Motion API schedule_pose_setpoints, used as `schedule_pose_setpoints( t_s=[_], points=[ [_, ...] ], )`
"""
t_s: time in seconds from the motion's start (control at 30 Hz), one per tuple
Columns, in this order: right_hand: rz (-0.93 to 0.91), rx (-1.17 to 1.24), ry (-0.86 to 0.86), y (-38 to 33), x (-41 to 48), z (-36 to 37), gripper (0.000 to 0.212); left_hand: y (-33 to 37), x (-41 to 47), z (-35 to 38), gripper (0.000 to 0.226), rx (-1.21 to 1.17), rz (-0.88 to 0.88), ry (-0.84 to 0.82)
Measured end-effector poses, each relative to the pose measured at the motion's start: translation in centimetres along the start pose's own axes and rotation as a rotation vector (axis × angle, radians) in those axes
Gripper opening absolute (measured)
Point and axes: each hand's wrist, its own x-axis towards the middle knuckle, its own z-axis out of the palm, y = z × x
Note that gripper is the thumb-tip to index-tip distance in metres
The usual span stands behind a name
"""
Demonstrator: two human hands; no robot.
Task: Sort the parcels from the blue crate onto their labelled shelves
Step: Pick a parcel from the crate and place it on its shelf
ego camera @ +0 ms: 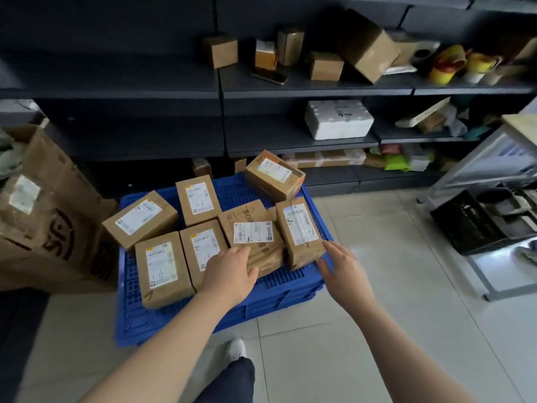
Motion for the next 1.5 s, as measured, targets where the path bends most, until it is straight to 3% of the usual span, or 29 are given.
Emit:
schedule_pose_setpoints(
  t_s=[0.43, 0.7, 0.83, 0.93, 1.13, 1.27, 1.5],
  points=[
    [0.176, 0.129, -0.112, 4.7, 9.7, 4.9, 0.044, 0.0, 11.8, 3.1, 0.056, -0.104, -0.078, -0.210],
    [0.278, 0.157, -0.308, 9.3, 14.0, 7.4, 0.045, 4.6, 15.8, 8.2, 0.060, -0.277, -0.177, -0.366],
    [0.348, 0.301, -0.417, 11.0, 15.4, 8.2, 0.047, 7.0, 17.2, 9.9, 0.050, -0.432, -0.264, -0.395],
    [0.339, 0.391, -0.470, 12.1, 16.0, 8.3, 0.039, 8.0, 17.8, 11.1, 0.045, -0.597, -0.350, -0.334],
    [0.273, 0.523, -0.486, 12.8, 17.0, 6.1, 0.038, 10.3, 17.0, 9.4, 0.065, -0.859, -0.486, -0.133],
    [0.121, 0.511, -0.473, 11.5, 17.8, 3.0, 0.049, 11.6, 15.5, 6.2, 0.061, -0.977, -0.499, 0.060],
    [-0.270, 0.456, -0.420, 4.0, 17.5, -2.9, 0.039, 11.8, 10.0, -0.4, 0.057, -0.996, -0.499, 0.388]
  ],
)
